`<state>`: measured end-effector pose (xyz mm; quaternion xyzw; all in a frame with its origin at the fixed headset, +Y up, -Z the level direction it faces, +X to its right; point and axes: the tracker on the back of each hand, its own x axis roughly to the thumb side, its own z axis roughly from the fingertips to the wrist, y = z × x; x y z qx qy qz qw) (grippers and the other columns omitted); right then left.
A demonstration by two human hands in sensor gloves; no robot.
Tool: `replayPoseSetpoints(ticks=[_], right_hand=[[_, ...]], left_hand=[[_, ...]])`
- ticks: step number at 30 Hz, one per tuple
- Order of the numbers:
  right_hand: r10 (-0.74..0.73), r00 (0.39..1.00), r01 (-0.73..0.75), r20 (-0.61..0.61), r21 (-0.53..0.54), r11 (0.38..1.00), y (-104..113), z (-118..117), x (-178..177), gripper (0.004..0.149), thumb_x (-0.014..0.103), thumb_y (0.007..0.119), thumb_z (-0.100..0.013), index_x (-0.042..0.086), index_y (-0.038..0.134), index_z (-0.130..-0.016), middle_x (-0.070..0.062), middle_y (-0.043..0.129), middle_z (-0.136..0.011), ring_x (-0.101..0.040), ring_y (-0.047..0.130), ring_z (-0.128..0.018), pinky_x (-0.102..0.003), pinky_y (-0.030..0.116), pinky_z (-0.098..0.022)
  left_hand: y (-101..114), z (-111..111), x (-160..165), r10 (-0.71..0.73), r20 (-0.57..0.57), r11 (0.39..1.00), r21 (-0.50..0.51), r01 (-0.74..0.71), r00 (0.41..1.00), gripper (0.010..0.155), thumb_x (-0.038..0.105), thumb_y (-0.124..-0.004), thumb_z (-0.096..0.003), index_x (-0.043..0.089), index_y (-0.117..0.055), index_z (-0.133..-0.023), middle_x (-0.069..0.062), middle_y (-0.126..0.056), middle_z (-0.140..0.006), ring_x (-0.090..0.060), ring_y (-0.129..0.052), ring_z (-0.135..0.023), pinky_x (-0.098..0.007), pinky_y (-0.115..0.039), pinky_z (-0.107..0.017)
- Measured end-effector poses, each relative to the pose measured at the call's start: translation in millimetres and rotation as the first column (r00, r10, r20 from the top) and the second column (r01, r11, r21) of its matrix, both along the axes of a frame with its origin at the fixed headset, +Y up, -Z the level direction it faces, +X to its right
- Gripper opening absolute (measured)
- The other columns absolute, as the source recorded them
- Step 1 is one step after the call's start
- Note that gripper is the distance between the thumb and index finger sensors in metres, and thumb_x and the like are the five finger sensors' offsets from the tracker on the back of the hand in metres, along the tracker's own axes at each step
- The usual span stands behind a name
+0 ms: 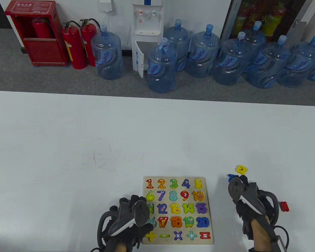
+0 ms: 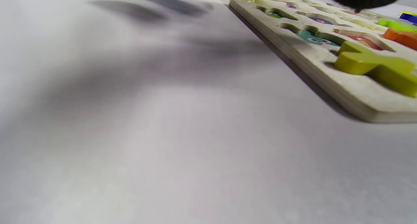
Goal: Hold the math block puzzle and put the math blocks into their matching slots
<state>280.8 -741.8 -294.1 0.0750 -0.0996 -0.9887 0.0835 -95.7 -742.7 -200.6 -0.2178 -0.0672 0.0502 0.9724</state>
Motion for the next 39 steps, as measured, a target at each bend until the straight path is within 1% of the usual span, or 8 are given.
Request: replayPoseSetpoints(ticks=[4, 7, 12, 16, 19, 25, 31, 39], right_hand=[[0.037, 0.999, -0.036, 0.02, -0.04, 0.999, -9.3, -18.6, 4.3, 0.077, 0.031, 0.071, -0.037, 0.036, 0.026, -0.098, 0.005, 0.023, -0.109, -0.03, 0.055, -0.098, -0.045, 0.058, -0.07], [0.08, 0.997, -0.079, 0.008, -0.079, 0.994, -11.6, -29.9, 2.5, 0.07, 0.024, 0.067, -0.039, 0.046, 0.03, -0.094, 0.009, 0.021, -0.107, -0.032, 0.053, -0.097, -0.044, 0.059, -0.07], [0.108, 0.994, -0.108, -0.017, 0.019, 0.994, -5.8, -34.9, -3.9, 0.063, 0.028, 0.075, -0.035, 0.042, 0.051, -0.092, 0.008, 0.061, -0.1, -0.025, 0.073, -0.087, -0.042, 0.067, -0.065], [0.073, 0.997, -0.072, -0.025, 0.054, 0.996, -6.1, -36.5, -6.1, 0.061, 0.03, 0.08, -0.032, 0.036, 0.061, -0.09, 0.002, 0.068, -0.098, -0.024, 0.076, -0.086, -0.043, 0.069, -0.064], [0.067, 0.997, -0.064, -0.038, 0.082, 0.995, -3.5, -34.6, -8.7, 0.054, 0.03, 0.082, -0.031, 0.033, 0.071, -0.084, 0.004, 0.06, -0.102, -0.023, 0.074, -0.088, -0.042, 0.069, -0.064], [0.149, 0.985, -0.141, -0.086, 0.092, 0.986, -1.4, -27.6, -17.5, 0.049, 0.03, 0.086, -0.027, 0.032, 0.077, -0.075, 0.007, 0.073, -0.094, -0.017, 0.083, -0.08, -0.039, 0.073, -0.062], [0.216, 0.965, -0.219, -0.151, -0.001, 0.976, 2.5, -13.0, -34.2, 0.051, 0.033, 0.088, -0.022, 0.026, 0.08, -0.072, 0.0, 0.083, -0.086, -0.018, 0.09, -0.07, -0.04, 0.076, -0.058], [0.372, 0.912, -0.394, -0.175, -0.12, 0.911, -1.6, 15.5, -65.5, 0.053, 0.039, 0.086, -0.019, 0.021, 0.083, -0.069, -0.005, 0.09, -0.077, -0.018, 0.096, -0.06, -0.039, 0.08, -0.053]], left_hand=[[1.3, 0.5, 0.0, 0.005, -0.003, 1.0, 0.029, -0.005, 1.0, 0.087, 0.063, -0.066, -0.0346, 0.032, -0.027, -0.106, 0.003, -0.022, -0.113, -0.044, -0.029, -0.108, -0.072, -0.041, -0.073], [-1.4, -1.4, -2.5, 0.005, -0.02, 1.0, 0.011, -0.005, 1.0, 0.087, 0.063, -0.066, -0.0346, 0.031, -0.027, -0.106, 0.003, -0.022, -0.113, -0.044, -0.029, -0.108, -0.072, -0.041, -0.073], [-3.6, -2.5, -7.2, 0.006, -0.055, 1.0, 0.001, -0.006, 0.998, 0.087, 0.063, -0.066, -0.0345, 0.031, -0.027, -0.106, 0.003, -0.022, -0.113, -0.045, -0.029, -0.108, -0.072, -0.041, -0.073], [-4.6, -2.7, -8.7, -0.01, -0.064, 1.0, -0.004, 0.009, 0.998, 0.087, 0.063, -0.066, -0.0345, 0.031, -0.027, -0.106, 0.003, -0.022, -0.113, -0.045, -0.029, -0.108, -0.072, -0.041, -0.073], [-4.1, -2.3, -8.5, -0.006, -0.06, 1.0, -0.009, 0.005, 0.998, 0.087, 0.063, -0.066, -0.0346, 0.031, -0.027, -0.106, 0.003, -0.022, -0.113, -0.044, -0.029, -0.108, -0.072, -0.041, -0.073], [-3.3, 0.1, -7.9, -0.003, -0.053, 1.0, -0.005, 0.003, 0.999, 0.087, 0.062, -0.066, -0.0346, 0.031, -0.028, -0.106, 0.003, -0.023, -0.112, -0.044, -0.03, -0.108, -0.072, -0.041, -0.073], [-2.8, -0.4, -7.3, -0.005, -0.052, 1.0, -0.019, 0.004, 0.999, 0.086, 0.062, -0.066, -0.0348, 0.031, -0.027, -0.106, 0.003, -0.023, -0.113, -0.044, -0.029, -0.108, -0.072, -0.041, -0.073], [-2.7, -0.6, 0.3, -0.002, -0.002, 0.999, -0.034, 0.002, 1.0, 0.086, 0.062, -0.066, -0.0351, 0.032, -0.027, -0.106, 0.004, -0.022, -0.113, -0.044, -0.029, -0.109, -0.071, -0.041, -0.074]])
